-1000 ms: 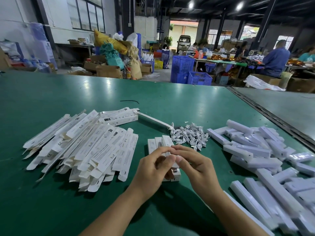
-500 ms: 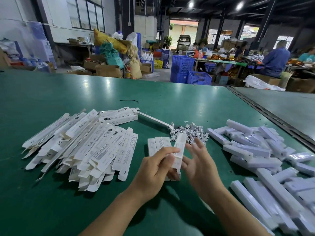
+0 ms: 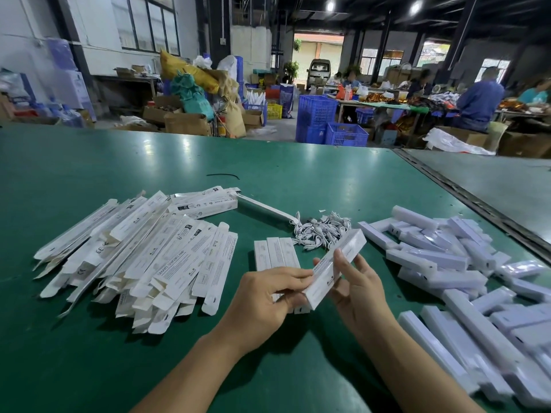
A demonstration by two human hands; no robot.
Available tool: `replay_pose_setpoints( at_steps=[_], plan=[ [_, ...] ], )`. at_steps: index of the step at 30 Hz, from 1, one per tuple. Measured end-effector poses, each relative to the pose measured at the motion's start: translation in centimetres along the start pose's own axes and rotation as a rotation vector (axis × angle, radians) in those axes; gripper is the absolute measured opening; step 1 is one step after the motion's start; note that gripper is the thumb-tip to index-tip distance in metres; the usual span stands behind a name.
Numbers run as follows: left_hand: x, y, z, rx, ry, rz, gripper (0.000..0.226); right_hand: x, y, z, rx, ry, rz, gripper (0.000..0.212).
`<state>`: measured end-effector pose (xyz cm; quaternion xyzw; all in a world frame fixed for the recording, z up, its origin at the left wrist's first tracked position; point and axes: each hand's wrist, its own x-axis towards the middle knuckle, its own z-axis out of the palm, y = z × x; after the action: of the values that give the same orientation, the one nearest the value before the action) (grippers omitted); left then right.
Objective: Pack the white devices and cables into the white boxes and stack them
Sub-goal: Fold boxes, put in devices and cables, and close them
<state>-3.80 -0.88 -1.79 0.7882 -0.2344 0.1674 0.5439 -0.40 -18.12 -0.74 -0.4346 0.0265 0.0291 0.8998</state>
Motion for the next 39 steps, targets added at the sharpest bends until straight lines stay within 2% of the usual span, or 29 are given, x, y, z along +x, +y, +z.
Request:
replay_pose_setpoints(
  at_steps=[5, 9, 11, 14, 16, 20, 24, 28, 34, 39],
  plan=[
    [0.0, -0.7, -0.3, -0.188, 0.011, -0.106, 0.038, -0.1, 0.2, 0.2, -0.057, -0.034, 0.036, 0.047],
    [0.2, -0.5, 0.3, -0.142, 0.080, -0.071, 0.028, -0.6, 0.7, 0.9, -0.083, -0.068, 0.125, 0.047],
    [0.3, -0.4, 0.5, -0.106, 0.163, -0.033, 0.021, -0.9, 0.7, 1.3, -0.013, -0.086, 0.184, 0.045],
    [0.2, -0.2, 0.8, 0.080, 0.223, 0.149, 0.013, -0.9, 0.0, 1.5, 0.126, -0.038, 0.231, 0.041],
    [0.2, 0.0, 1.1, 0.191, 0.217, 0.240, 0.017, -0.9, -0.3, 1.6, 0.209, -0.028, 0.222, 0.046],
    [0.4, 0.3, 2.1, 0.235, 0.236, 0.280, 0.025, -1.1, -0.2, 1.9, 0.253, -0.043, 0.232, 0.049],
    [0.5, 0.5, 2.4, 0.264, 0.255, 0.242, 0.020, -1.3, 0.2, 2.2, 0.236, -0.043, 0.216, 0.043],
    [0.6, 0.7, 2.7, 0.318, 0.254, 0.225, 0.026, -1.3, 0.4, 2.3, 0.195, -0.026, 0.172, 0.042],
    [0.4, 1.0, 3.1, 0.392, 0.248, 0.170, 0.021, -1.2, 0.8, 2.4, 0.068, 0.047, 0.117, 0.013],
    [0.6, 0.9, 3.0, 0.310, 0.238, 0.117, 0.024, -1.1, 1.0, 2.3, 0.076, 0.049, 0.117, 0.016]
  ],
)
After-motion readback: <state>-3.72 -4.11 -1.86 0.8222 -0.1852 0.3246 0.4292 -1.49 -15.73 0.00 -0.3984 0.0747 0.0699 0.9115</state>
